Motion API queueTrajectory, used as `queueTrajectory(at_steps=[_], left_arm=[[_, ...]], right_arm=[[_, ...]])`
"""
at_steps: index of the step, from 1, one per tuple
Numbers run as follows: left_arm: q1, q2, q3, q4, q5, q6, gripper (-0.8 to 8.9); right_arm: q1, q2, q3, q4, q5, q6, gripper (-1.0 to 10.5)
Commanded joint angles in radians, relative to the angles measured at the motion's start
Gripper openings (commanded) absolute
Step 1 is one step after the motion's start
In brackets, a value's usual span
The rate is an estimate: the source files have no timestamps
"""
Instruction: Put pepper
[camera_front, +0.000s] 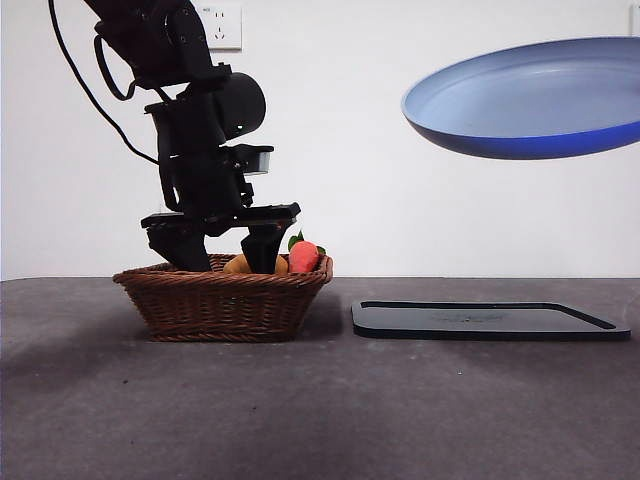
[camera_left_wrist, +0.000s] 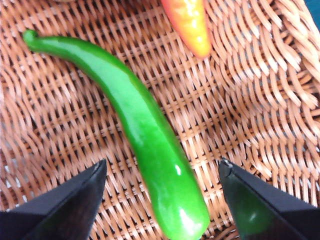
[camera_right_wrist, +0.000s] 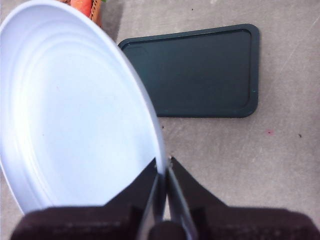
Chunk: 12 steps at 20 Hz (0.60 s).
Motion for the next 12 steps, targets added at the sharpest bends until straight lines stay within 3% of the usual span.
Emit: queueTrajectory(at_steps=[1,10,12], left_arm=[[-0.013,0.027,0.023,-0.003,-0.007,-0.013,3.86],[-0.014,0.040,0.023,-0.039,-0.003,-0.040,3.55],[-0.020,0.040,0.023,-0.040,-0.002,-0.040,2.69]], right_arm=[[0.000,0.005,0.015,0.014,-0.004,0.003,0.1],[0.000,0.005,0.015,0.013,-0.004,-0.005,0.1],[0.000,0.005,0.015,0.013,-0.004,-0.005,0.1]])
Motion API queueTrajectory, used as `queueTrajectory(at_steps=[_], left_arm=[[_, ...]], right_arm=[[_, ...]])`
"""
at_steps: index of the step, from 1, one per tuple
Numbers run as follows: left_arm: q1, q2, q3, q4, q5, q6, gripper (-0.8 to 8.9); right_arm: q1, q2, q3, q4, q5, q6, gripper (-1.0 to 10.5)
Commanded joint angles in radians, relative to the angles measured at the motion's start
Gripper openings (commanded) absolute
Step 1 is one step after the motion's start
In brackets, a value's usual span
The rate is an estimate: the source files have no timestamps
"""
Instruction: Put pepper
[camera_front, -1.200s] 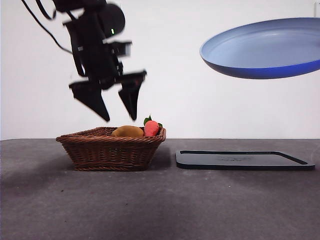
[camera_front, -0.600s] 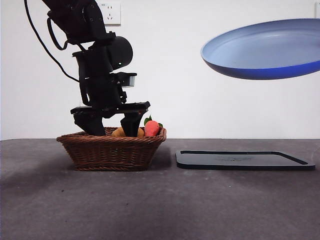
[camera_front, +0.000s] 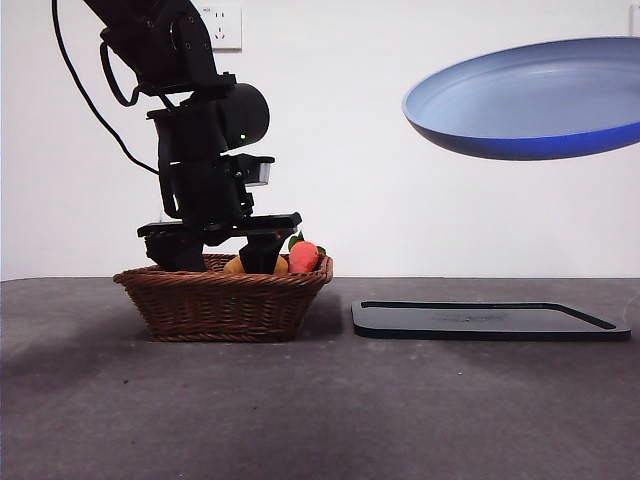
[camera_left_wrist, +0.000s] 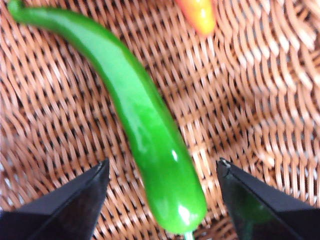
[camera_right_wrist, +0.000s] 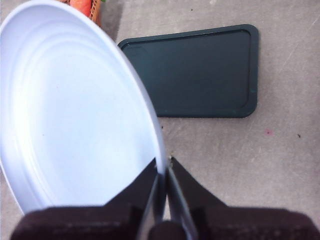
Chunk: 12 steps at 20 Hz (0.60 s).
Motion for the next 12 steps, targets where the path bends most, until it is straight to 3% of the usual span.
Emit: queueTrajectory(at_steps=[1,5,12], left_arm=[[-0.011,0.025,0.023,0.001,0.002,-0.007,2.15],[-0.011,0.025,0.023,-0.003,0.002,-0.007,1.27],[-0.005,-0.022,0.023,-0.056,-0.002,-0.006,1.25]], right_arm=[[0.000,0.005,0.015,0.013,-0.004,-0.002,0.1],[0.000,0.005,0.015,0.013,-0.004,-0.002,0.1],[0.000,0.011,0.015,0.014,-0.004,-0.001,0.1]])
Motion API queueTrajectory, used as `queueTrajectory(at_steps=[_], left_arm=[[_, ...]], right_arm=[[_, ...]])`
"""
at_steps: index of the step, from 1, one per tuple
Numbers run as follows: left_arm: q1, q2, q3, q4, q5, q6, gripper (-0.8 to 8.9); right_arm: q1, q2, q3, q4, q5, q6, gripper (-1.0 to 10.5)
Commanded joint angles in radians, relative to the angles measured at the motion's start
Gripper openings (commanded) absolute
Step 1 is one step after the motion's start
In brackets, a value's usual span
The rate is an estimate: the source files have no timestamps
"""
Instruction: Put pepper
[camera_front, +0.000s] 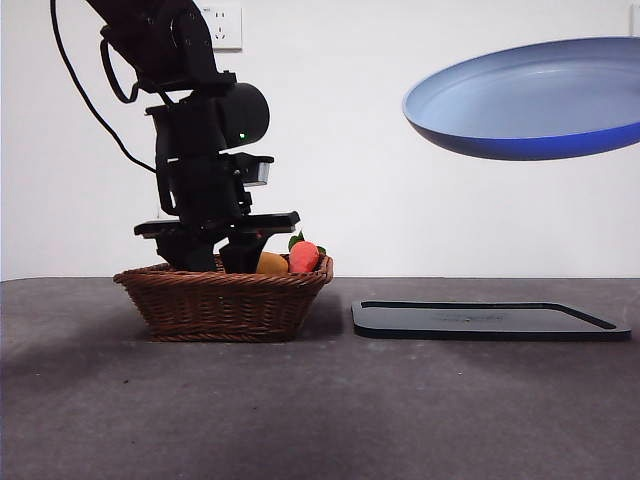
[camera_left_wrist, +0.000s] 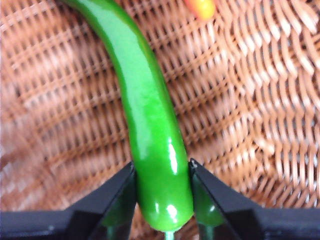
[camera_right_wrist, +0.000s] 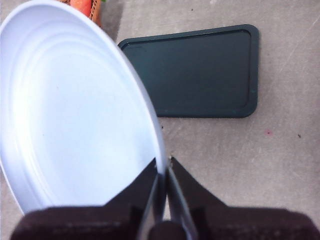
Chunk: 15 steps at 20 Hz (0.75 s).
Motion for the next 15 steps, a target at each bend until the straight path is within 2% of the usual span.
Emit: queueTrajectory(at_steps=[1,7,10,12,15], left_arm=[[-0.003,-0.026,0.022,-0.015,0.002,-0.006,1.25],[-0.016,-0.189,0.023,-0.021,0.014,-0.006,1.25],[-0.042,-0.283,0.023,-0.035,0.106,-0.008,1.25],[-0.074,-0.330,0.023,-0.043,0.171,-0.020,1.25],[-0.144,-0.350,0.023,-0.043,0.274,-0.027,1.25]], right_arm=[[0.000,0.016,0.015,0.015,-0.004,0.000,0.1],[0.001,0.119,0.015,0.032,-0.005,0.012,0.1],[0.003,0.215,0.015,0.066,-0.023,0.028,0.1],[0.008,0.286,0.015,0.106,-0.089,0.054,0.1],[0.034,0.376,0.015,0.158,-0.092,0.093,0.1]])
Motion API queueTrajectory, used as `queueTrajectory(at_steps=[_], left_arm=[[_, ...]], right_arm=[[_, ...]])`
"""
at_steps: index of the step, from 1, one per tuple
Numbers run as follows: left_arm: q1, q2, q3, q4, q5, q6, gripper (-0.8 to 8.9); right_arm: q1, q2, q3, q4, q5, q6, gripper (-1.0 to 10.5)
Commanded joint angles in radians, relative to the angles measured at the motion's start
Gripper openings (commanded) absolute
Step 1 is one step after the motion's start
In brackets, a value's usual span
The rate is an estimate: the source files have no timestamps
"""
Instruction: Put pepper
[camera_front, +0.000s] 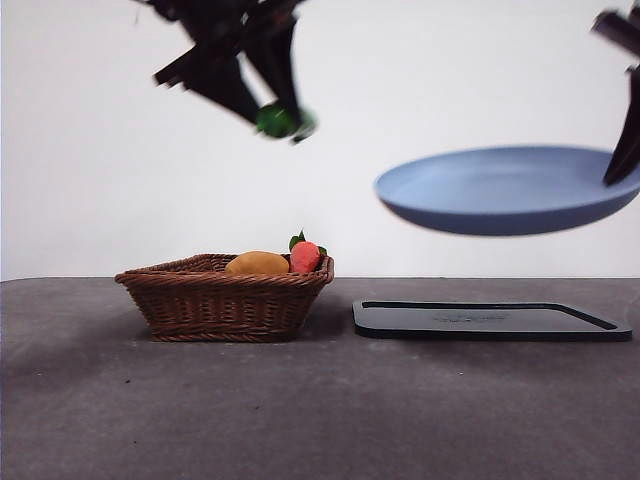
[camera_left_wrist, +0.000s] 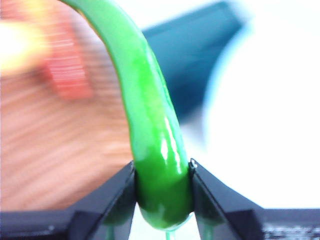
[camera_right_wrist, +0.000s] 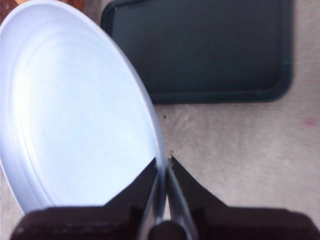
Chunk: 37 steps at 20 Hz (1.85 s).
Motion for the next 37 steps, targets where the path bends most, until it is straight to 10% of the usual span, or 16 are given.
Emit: queueTrajectory(at_steps=[1,10,37], left_arm=[[-0.068,0.022,0.022,-0.001,0.062,-0.014,1.25],[-0.306,0.092,0.020,0.026,-0.104,0.064,1.25],[-0.323,0.104,0.020,0.005,-0.128,0.083,2.36]], right_arm=[[0.030,0.071,0.015,0.042,-0.010,0.055,0.1],[0.118,0.150,0.015,0.097,-0.028,0.137,0.1],[0.119,0.150,0.015,-0.007,-0.075,0.177,0.1]])
